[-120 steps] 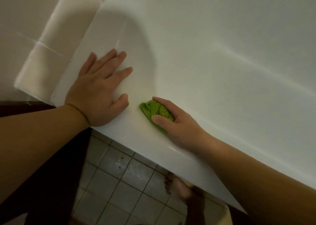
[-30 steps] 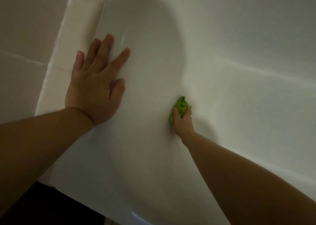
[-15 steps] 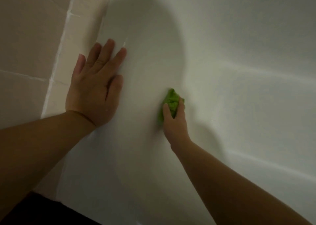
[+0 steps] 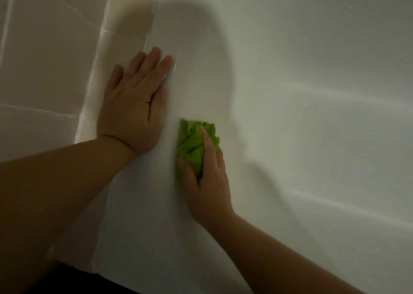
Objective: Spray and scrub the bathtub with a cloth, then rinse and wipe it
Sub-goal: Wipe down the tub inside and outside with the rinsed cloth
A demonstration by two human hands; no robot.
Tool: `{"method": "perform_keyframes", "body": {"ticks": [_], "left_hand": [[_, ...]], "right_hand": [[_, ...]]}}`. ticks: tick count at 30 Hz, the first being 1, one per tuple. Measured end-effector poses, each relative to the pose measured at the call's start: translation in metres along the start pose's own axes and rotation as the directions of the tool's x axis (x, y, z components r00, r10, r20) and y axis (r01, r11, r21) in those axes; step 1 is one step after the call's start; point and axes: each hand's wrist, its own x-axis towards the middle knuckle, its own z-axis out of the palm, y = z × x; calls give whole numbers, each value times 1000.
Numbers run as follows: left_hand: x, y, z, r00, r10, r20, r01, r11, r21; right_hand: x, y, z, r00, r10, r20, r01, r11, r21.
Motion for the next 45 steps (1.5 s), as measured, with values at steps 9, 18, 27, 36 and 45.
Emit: {"method": "perform_keyframes", "body": {"ticks": [9,18,27,36,45], "left_hand": [[10,-4,1,999,41,16,-41,999,3],[22,-5,1,998,60,32,-59,998,-10],[36,-5,-2,997,66,36,-64,997,-46],[45,-2,-3,995,67,80,-70,997,42],[65,5,-4,991,56,121,-62,997,52]], "right_hand": [[86,-41,2,968,63,-243,-34,992,119],[94,-21,-10,970,44,-240,-26,997,76],[85,-48,-1,952,-224,-207,228,974,-7],[144,36,-18,908,187,-375,-120,974,194],[96,51,-7,962,90,-257,-66,993,102]]}}
